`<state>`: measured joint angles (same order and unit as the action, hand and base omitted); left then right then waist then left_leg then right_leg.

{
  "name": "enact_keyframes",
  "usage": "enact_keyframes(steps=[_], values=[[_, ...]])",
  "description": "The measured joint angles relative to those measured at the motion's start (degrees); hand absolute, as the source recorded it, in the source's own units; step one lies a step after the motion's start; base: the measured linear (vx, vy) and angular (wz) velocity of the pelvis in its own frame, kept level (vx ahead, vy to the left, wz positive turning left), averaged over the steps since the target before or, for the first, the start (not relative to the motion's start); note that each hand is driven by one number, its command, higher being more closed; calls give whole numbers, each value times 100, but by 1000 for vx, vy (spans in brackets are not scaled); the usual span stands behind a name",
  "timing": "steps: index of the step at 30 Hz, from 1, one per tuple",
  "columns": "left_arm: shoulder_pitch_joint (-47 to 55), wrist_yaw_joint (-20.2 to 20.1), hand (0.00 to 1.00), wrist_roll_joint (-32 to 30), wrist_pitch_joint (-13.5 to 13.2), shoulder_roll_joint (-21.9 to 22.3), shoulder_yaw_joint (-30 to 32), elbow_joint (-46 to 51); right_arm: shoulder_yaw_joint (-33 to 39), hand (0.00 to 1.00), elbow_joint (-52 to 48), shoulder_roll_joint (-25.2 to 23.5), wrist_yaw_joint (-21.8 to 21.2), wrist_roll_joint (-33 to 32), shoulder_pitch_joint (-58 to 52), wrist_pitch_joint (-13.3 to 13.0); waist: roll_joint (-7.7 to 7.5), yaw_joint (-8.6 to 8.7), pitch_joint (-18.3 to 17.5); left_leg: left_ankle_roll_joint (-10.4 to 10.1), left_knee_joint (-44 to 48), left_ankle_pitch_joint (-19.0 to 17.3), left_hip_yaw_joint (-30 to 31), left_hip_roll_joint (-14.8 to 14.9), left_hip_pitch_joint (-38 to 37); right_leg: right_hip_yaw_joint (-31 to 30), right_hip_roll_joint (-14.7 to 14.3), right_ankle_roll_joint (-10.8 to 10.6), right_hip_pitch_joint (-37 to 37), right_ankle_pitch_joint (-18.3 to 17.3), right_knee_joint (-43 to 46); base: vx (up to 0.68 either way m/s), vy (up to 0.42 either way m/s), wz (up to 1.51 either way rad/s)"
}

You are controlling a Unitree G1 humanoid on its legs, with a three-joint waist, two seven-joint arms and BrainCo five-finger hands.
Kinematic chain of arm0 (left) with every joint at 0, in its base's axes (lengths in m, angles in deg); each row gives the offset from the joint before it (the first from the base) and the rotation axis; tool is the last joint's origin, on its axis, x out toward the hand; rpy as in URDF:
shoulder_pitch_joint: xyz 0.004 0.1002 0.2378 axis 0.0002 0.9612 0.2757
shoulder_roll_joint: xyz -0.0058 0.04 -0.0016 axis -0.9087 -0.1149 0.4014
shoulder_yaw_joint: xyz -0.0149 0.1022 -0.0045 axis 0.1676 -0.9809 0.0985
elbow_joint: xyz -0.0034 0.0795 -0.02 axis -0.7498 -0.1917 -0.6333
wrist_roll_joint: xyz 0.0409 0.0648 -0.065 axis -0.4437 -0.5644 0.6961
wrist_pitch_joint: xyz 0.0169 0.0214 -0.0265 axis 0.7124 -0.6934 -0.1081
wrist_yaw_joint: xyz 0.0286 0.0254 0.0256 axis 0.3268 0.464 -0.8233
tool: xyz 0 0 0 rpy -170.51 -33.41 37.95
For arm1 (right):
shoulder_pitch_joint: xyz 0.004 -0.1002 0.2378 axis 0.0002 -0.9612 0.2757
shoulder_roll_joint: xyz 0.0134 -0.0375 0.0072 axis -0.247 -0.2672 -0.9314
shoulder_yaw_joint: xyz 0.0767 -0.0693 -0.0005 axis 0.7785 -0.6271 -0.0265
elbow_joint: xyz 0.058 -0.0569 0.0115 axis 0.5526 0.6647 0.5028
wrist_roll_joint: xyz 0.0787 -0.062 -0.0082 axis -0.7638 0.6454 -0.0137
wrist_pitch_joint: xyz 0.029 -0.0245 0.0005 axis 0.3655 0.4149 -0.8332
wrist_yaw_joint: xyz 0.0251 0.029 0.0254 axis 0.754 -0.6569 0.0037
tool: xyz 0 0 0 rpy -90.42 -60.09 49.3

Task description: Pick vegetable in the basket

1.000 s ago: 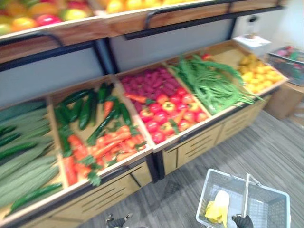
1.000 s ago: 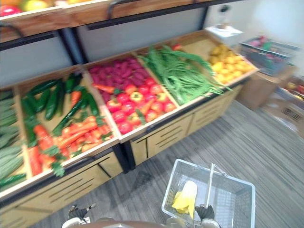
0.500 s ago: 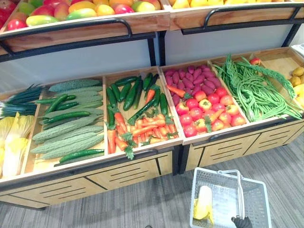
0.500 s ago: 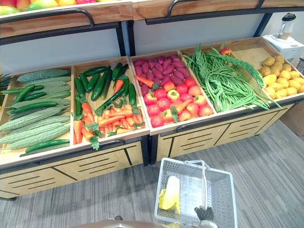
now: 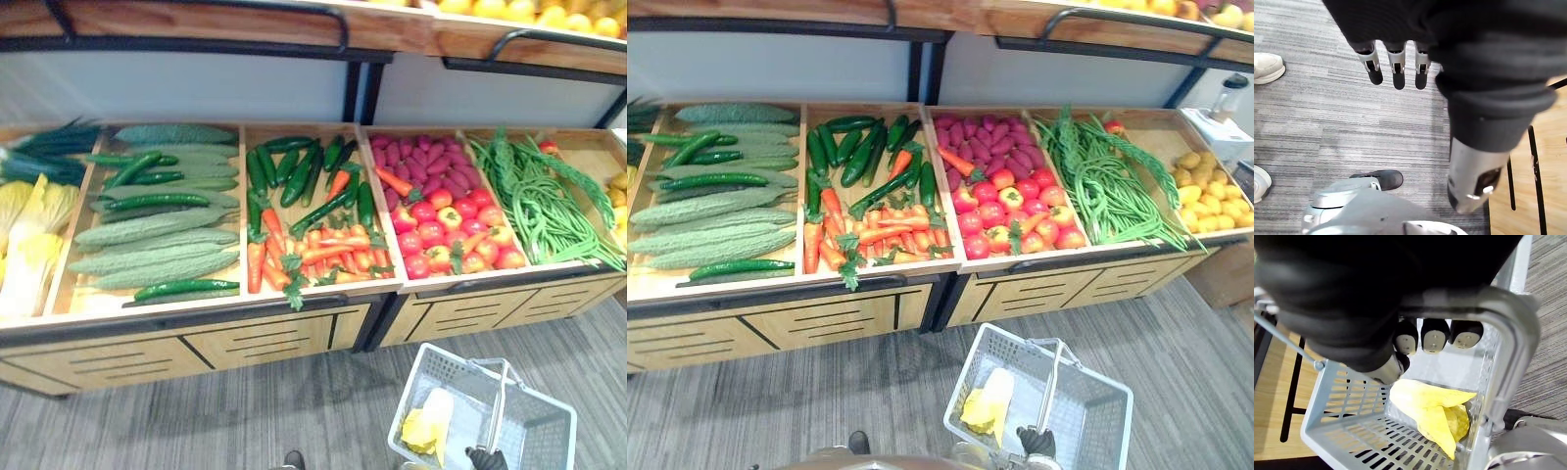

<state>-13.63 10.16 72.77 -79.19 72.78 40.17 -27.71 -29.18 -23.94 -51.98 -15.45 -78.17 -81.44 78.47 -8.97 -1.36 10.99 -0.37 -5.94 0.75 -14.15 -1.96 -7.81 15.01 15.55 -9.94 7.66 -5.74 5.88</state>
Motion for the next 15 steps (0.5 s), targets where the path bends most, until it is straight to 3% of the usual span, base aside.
enact_keyframes(steps=[4, 8, 9, 12, 15], values=[[1, 11, 0, 0, -22, 69, 268, -54, -13, 100, 53, 13, -15, 3, 105, 20, 132, -38, 5, -55, -5, -37, 55, 165, -23, 17, -280, 259, 191, 249, -308, 111, -24, 6], [19, 44, 0, -3, -148, 235, 266, -157, -28, 100, 55, 135, -18, 7, 117, 16, 267, -32, -49, -120, -5, -62, 60, 293, -31, 17, -416, 260, 199, 249, -375, 39, -87, -5], [-3, 107, 0, 3, -202, 304, 265, -206, -33, 100, 55, 200, -18, 9, 116, 13, 362, -23, -58, -136, -5, -58, 54, 319, -30, 17, -444, 260, 193, 249, -390, 8, -74, -11], [-90, 472, 0, 216, -528, 398, 266, -147, -34, 100, 55, 356, -36, 8, 116, 16, 565, 79, -79, -170, -5, -36, 47, 354, -19, 17, -479, 261, 192, 247, -434, -18, -60, -4], [-178, 1116, 0, 160, -768, 448, 256, 753, -87, 100, 37, 402, -51, 2, 116, 14, 605, 107, -87, -199, -5, 3, 48, 364, 50, 17, -488, 271, 158, 229, -500, -61, -45, -1]])
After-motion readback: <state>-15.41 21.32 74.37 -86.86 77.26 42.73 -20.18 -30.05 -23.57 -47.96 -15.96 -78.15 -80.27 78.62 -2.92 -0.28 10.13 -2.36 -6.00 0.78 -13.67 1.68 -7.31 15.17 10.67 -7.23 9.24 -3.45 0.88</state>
